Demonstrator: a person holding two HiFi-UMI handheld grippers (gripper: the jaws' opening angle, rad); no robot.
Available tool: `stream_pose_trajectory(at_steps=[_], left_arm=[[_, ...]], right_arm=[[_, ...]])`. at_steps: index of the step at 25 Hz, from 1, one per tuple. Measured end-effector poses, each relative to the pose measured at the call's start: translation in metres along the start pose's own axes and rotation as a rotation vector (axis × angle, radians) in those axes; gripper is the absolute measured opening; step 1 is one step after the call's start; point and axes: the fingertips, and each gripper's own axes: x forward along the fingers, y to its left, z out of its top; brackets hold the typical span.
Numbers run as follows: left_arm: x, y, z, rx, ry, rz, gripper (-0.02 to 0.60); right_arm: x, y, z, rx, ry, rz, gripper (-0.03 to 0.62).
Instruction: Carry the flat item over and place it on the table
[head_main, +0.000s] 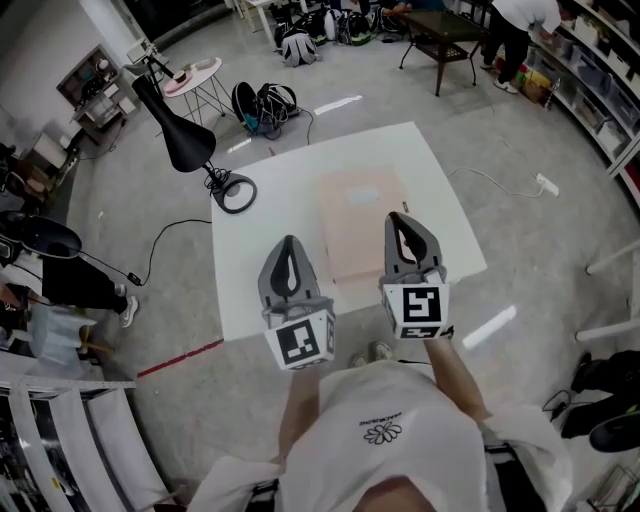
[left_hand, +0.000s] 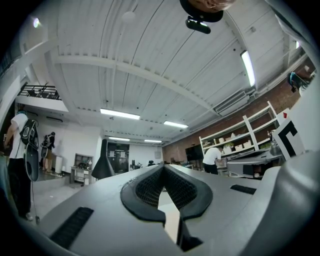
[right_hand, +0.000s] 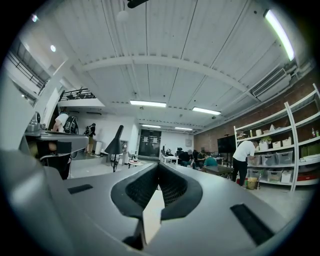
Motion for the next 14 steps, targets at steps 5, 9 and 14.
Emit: stream_pose_trajectory(at_steps=[5, 9, 14], left_arm=[[0.0009, 0.0003, -0.0052, -0.003, 0.002, -0.002, 0.014], [0.0016, 0.0037, -0.0064, 0.004, 0.006, 0.007, 0.014], [0.0035, 0.0061, -0.0048, 0.003, 0.012, 0.019, 0.014]], right_arm=[[0.0004, -0.0004, -0.0047, -0.007, 0.007, 0.003, 0.012], [0.0021, -0.0025, -0.0039, -0.010, 0.004, 0.001, 0.012], [0.0043, -0.0031, -0.0061, -0.012, 0.011, 0.004, 0.012]])
